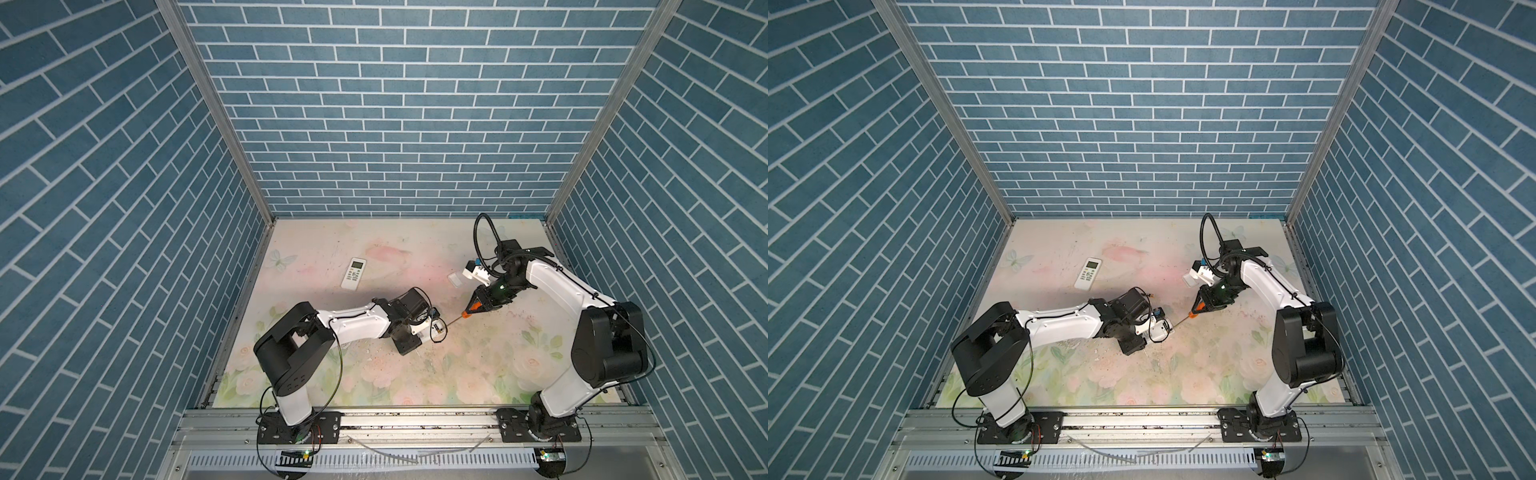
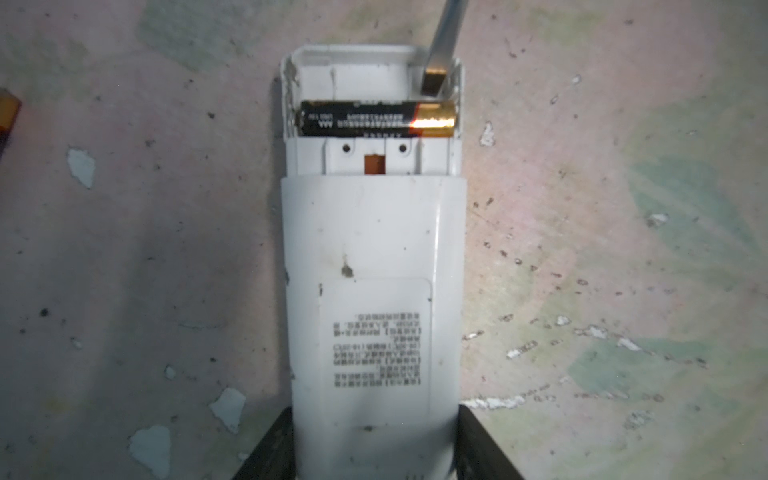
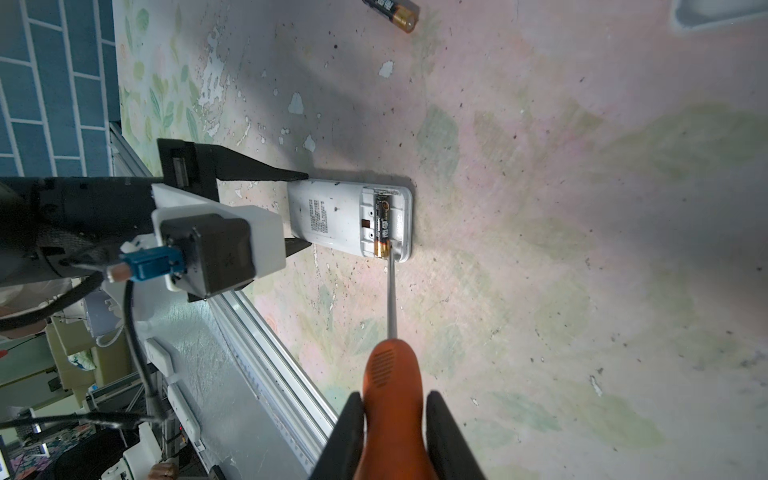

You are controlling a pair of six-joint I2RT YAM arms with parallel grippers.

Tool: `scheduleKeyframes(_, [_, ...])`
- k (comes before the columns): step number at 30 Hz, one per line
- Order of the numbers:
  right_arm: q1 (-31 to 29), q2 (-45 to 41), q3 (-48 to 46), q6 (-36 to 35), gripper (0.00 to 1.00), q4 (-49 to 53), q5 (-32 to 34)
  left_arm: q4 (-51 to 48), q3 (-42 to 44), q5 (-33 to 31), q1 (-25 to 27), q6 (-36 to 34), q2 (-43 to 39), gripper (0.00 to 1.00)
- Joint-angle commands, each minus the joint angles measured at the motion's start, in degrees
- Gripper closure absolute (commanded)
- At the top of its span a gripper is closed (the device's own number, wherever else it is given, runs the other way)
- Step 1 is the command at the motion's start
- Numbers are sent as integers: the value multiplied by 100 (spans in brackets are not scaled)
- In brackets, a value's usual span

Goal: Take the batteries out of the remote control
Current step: 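Push the screwdriver tip behind the remaining battery with the right gripper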

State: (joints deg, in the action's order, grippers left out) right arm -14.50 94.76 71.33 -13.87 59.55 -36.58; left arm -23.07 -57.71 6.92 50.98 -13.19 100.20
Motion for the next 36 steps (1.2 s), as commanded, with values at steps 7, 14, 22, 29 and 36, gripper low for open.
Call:
scheduleKeyframes(7, [61, 126, 405, -775, 100, 179, -267, 22, -90, 64, 35, -173, 251, 78])
scheduleKeyframes(14, [136, 426, 451, -980, 100, 101, -555, 30, -170, 73, 35, -245, 392, 79])
scheduleKeyframes(22, [159, 684, 443, -1116, 100, 171, -565, 22, -179, 38, 34, -272, 421, 80])
scheduleKeyframes(29, [212, 685, 377, -1238, 100, 176, -813, 68, -229, 46, 35, -262, 476, 80])
scheduleKeyframes(36, [234, 697, 451, -1028, 100, 336, -946, 187, -188, 30, 35, -155, 461, 80])
